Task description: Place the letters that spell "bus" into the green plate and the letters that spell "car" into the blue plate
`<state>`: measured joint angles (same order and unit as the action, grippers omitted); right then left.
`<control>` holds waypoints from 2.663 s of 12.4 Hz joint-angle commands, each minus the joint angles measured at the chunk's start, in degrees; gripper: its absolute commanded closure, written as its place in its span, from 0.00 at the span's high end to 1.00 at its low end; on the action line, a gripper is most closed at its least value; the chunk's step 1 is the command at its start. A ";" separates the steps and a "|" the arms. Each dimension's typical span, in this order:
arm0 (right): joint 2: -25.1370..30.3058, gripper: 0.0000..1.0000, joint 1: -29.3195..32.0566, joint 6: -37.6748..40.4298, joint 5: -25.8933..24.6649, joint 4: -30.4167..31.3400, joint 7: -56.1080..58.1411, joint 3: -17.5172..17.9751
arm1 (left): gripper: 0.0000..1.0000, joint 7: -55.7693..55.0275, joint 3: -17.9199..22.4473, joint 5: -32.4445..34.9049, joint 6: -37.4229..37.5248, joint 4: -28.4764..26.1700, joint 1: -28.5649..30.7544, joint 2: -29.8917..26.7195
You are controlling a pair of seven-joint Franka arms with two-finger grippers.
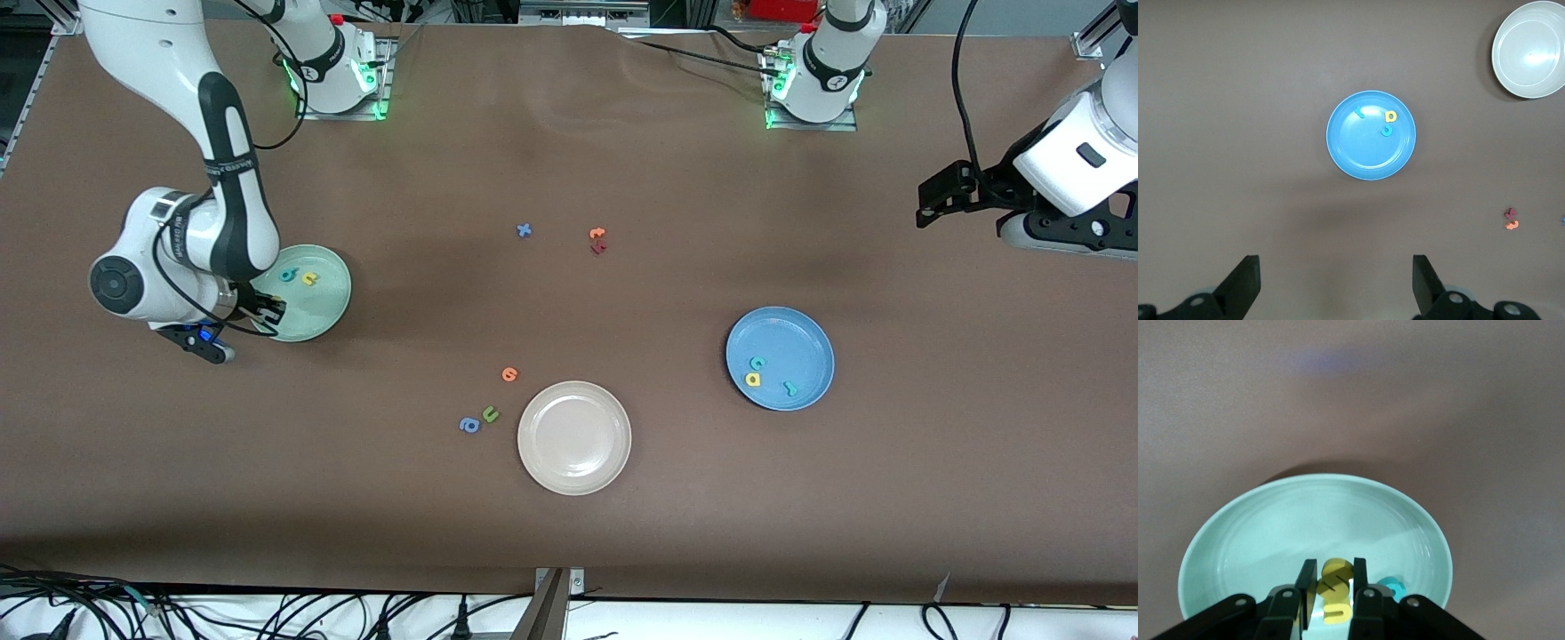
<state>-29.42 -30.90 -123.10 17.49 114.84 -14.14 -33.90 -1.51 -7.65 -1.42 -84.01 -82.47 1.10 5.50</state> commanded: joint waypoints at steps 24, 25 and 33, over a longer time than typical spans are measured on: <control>16.67 1.00 10.29 45.13 -6.93 -35.54 5.88 4.23 | 1.00 0.81 0.00 -0.34 0.60 0.82 -0.04 0.39; 16.67 1.00 13.99 46.01 -8.86 -36.78 5.79 9.06 | 1.00 0.72 0.09 -0.16 0.60 0.82 0.04 0.39; 21.14 0.99 30.99 39.10 -17.84 -29.70 5.96 31.35 | 1.00 0.55 -0.18 1.60 0.60 0.82 -0.13 0.39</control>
<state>-11.54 -1.04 -80.49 0.79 80.01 -9.02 -3.92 -1.52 -7.70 -1.08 -84.00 -82.45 1.01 5.67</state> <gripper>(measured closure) 0.009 0.000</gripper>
